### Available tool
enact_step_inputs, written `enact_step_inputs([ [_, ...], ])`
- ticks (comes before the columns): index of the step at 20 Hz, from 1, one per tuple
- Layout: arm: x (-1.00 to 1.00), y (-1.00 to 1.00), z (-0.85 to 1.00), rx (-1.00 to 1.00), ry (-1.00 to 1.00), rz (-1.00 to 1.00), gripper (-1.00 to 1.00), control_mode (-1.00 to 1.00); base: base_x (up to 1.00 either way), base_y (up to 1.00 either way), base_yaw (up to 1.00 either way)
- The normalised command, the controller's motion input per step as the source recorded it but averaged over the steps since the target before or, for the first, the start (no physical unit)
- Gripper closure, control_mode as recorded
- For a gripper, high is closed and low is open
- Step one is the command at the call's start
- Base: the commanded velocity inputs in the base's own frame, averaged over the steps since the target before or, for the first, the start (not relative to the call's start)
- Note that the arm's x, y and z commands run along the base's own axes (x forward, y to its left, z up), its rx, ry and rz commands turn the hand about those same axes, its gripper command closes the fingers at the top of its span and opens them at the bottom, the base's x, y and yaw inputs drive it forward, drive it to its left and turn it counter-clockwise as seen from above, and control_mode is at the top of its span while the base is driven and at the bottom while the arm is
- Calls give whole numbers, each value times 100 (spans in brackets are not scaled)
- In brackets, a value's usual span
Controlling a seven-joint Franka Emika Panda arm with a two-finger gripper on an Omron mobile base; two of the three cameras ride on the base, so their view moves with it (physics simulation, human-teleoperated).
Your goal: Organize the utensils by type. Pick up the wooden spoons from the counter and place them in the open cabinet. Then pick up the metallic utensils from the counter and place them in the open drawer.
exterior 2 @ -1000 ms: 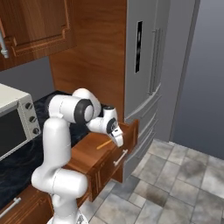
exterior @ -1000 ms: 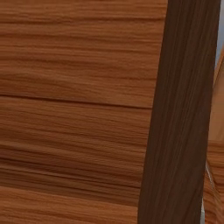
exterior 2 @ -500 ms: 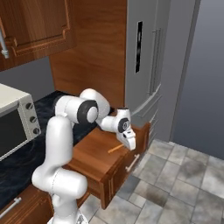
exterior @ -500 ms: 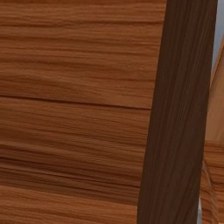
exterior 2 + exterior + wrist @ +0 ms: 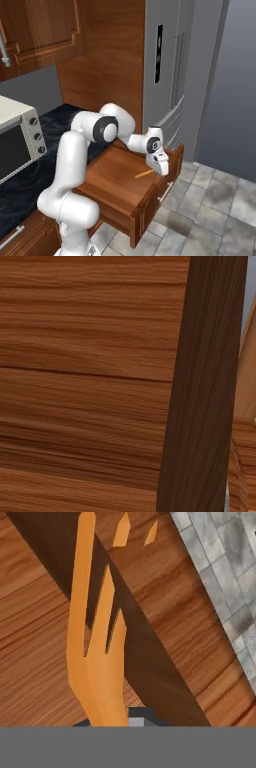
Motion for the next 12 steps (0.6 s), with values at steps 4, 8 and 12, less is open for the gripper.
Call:
enact_step_inputs([
  [4, -8, -45, -29, 1, 12, -5, 100, -100, 0, 0, 0],
  [8, 0, -2, 4, 9, 3, 0, 100, -100, 0, 0, 0],
  [12, -4, 28, 33, 5, 0, 0, 100, -100, 0, 0, 0],
])
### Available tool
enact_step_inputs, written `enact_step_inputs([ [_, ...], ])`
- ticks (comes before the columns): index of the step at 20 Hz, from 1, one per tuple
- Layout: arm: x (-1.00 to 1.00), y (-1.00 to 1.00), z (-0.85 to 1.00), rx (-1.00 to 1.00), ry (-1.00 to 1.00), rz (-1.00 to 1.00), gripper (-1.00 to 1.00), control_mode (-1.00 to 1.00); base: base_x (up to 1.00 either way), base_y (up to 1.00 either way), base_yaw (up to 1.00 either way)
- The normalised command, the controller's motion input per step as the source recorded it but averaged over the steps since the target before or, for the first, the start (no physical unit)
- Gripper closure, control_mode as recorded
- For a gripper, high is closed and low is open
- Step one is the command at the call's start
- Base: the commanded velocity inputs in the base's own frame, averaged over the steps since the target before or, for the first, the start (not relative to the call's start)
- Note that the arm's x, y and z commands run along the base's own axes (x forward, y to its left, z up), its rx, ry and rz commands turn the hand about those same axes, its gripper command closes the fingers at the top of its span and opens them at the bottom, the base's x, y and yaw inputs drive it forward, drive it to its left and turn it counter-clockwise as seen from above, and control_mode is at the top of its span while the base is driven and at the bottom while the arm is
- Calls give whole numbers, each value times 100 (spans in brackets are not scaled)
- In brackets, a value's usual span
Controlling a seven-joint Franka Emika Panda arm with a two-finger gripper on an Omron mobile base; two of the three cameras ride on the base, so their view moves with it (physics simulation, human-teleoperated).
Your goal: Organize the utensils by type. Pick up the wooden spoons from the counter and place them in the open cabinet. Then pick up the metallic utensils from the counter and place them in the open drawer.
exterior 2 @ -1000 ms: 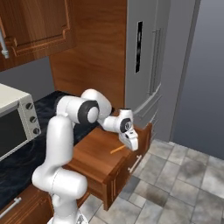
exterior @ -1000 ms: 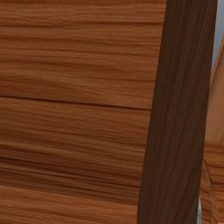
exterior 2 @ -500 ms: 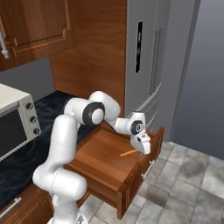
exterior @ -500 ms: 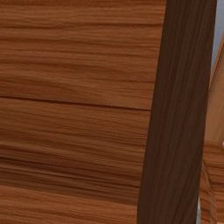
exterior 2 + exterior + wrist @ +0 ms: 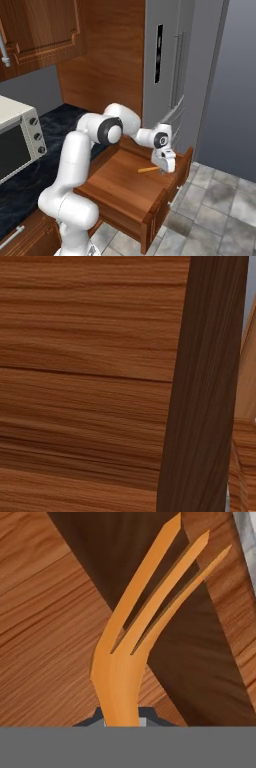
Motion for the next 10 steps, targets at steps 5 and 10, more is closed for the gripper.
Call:
enact_step_inputs([
  [5, -1, 44, 6, 0, -1, 0, 100, -100, 0, 0, 0],
  [10, 14, 50, -30, 1, 0, -5, 100, -100, 0, 0, 0],
])
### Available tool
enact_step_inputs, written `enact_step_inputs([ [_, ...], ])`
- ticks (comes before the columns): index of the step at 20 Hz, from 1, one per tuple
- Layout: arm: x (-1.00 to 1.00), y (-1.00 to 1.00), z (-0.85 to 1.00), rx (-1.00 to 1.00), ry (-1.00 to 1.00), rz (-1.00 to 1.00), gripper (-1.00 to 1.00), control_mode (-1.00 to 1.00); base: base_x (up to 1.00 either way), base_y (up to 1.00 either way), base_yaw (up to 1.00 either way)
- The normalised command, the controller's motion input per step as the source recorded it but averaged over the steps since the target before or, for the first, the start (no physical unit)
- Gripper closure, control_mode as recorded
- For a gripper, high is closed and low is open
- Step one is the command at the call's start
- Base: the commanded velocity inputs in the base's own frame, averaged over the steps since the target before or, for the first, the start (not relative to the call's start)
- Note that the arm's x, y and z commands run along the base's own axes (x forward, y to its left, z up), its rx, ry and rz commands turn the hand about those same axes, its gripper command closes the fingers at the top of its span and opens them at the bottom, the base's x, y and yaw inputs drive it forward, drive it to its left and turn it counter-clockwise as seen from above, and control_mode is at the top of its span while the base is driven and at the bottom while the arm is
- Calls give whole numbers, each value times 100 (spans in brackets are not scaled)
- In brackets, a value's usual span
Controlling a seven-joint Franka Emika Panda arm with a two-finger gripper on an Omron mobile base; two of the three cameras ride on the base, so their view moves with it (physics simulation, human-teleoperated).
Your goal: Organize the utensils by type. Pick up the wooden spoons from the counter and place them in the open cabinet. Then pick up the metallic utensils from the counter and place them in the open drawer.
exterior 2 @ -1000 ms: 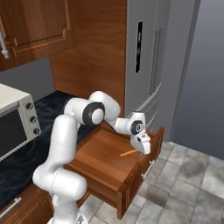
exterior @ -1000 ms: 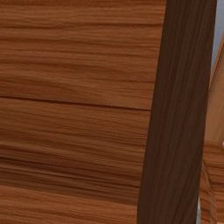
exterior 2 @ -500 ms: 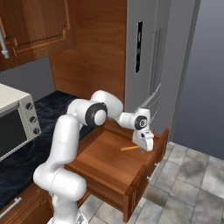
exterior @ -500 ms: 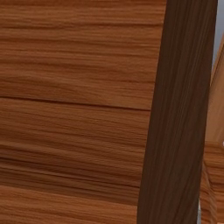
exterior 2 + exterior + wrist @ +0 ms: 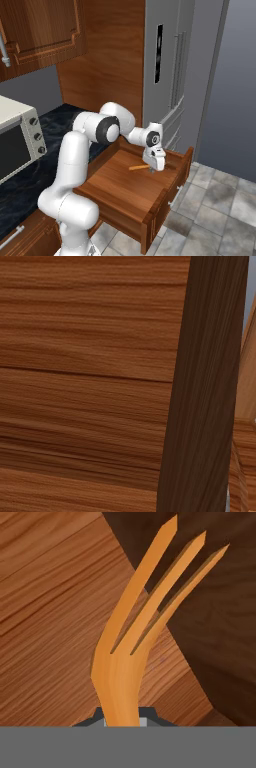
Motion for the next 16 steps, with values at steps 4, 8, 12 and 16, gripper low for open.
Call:
enact_step_inputs([
  [4, 19, 23, -42, 9, 0, -3, 100, -100, 0, 0, 0],
  [8, 16, 1, -47, 9, 0, 0, 100, -100, 0, 0, 0],
  [12, 20, 0, -45, 5, 0, 0, 100, -100, 0, 0, 0],
  [16, 18, 2, -46, 0, 0, 0, 100, -100, 0, 0, 0],
])
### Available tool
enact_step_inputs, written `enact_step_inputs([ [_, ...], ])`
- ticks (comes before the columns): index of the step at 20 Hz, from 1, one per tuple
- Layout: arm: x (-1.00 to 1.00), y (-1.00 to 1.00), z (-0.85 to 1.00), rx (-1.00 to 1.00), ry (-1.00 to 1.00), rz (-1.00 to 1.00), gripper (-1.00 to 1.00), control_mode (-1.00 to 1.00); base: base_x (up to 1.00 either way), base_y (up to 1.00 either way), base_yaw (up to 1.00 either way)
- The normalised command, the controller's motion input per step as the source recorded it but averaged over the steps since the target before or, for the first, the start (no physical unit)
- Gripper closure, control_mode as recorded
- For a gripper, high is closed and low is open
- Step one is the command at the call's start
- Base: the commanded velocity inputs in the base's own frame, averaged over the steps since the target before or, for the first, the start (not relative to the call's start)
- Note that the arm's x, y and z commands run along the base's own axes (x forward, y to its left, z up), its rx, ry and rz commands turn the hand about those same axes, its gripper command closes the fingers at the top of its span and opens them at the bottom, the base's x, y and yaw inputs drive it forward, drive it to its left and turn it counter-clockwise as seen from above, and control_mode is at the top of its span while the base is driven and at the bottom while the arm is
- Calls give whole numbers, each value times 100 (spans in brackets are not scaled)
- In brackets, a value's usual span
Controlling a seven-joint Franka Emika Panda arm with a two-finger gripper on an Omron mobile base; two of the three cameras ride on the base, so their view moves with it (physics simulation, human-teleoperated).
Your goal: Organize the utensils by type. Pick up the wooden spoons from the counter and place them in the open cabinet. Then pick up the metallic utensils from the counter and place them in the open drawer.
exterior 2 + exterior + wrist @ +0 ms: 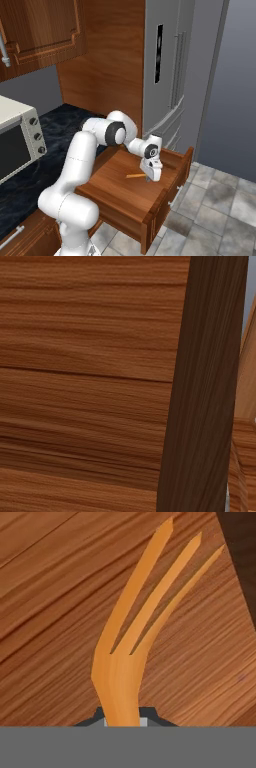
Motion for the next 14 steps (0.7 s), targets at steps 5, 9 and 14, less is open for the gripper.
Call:
enact_step_inputs([
  [5, 16, 4, -34, 0, 0, -1, 100, -100, 0, 0, 0],
  [9, 11, 0, -24, 0, 0, 0, -100, -100, 0, 0, 0],
  [14, -2, 0, 17, 0, 0, 0, -100, -100, 0, 0, 0],
])
